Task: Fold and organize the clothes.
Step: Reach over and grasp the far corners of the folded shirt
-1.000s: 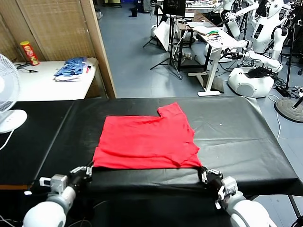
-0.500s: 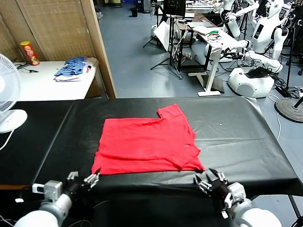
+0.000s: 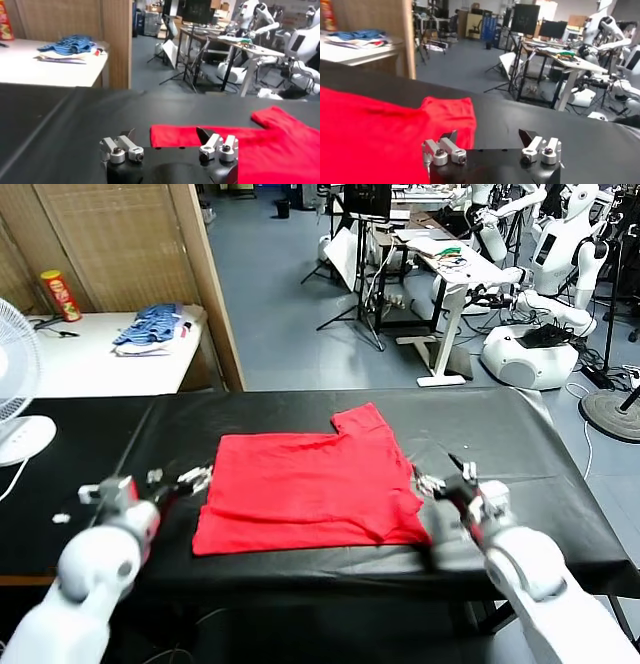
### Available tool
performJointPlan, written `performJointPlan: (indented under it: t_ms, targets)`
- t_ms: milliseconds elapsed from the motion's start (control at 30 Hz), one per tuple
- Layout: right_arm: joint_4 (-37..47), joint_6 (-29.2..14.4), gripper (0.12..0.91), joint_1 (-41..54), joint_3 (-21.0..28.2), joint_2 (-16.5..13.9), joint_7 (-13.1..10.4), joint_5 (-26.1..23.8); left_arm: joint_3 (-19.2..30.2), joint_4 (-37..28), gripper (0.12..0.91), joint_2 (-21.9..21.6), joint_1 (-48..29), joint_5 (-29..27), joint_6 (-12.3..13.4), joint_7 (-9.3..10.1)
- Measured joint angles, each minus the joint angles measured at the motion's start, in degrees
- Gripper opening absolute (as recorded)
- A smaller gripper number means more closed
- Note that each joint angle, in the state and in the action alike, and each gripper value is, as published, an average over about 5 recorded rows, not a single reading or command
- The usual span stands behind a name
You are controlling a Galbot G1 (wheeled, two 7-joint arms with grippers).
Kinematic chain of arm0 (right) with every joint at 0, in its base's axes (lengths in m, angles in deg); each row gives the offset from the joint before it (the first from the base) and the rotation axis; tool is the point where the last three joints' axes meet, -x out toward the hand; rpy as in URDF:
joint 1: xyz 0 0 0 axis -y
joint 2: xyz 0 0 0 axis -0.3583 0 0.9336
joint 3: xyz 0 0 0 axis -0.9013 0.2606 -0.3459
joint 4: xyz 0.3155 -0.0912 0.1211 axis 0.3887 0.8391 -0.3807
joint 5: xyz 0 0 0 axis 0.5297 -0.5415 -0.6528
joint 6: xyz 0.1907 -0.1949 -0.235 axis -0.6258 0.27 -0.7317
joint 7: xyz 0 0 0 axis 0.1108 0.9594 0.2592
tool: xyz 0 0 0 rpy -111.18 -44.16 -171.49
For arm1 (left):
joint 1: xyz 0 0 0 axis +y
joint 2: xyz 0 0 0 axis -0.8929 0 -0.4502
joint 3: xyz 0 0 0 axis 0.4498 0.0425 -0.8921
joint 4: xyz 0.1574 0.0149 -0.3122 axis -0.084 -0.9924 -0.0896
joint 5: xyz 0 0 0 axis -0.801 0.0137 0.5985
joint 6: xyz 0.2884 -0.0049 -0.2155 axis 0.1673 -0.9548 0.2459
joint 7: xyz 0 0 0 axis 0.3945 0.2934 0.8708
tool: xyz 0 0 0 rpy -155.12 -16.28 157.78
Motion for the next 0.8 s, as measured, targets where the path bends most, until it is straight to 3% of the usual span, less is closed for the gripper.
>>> performJointPlan:
  t_ms: [167, 367, 667, 733, 800]
  targets:
    - [11.6, 0.0, 0.798, 8.7, 4.7, 3.5, 1.2, 0.3, 5.9, -10.6, 0.798, 2.0, -10.3, -0.1, -1.3, -1.12]
    - [22.9, 0.6, 0.798, 15.6, 7.1, 8.0, 3.4, 0.7, 10.9, -22.6, 0.798, 4.9, -19.1, -2.2, -2.8, -2.68]
    - [33.3, 0.8, 0.794, 20.0, 7.8, 13.4, 5.3, 0.2, 13.2, -32.0, 0.795, 6.8, -24.6, -2.9, -3.6, -3.79]
    - [34.5, 0.5, 0.763, 20.3, 7.6, 14.1, 5.3, 0.1, 13.3, -32.7, 0.76, 6.8, -24.8, -2.8, -3.8, -4.15]
    - [35.4, 0.3, 0.704, 20.5, 7.3, 14.7, 5.3, 0.0, 13.4, -33.2, 0.675, 6.7, -24.9, -3.0, -4.0, -4.39]
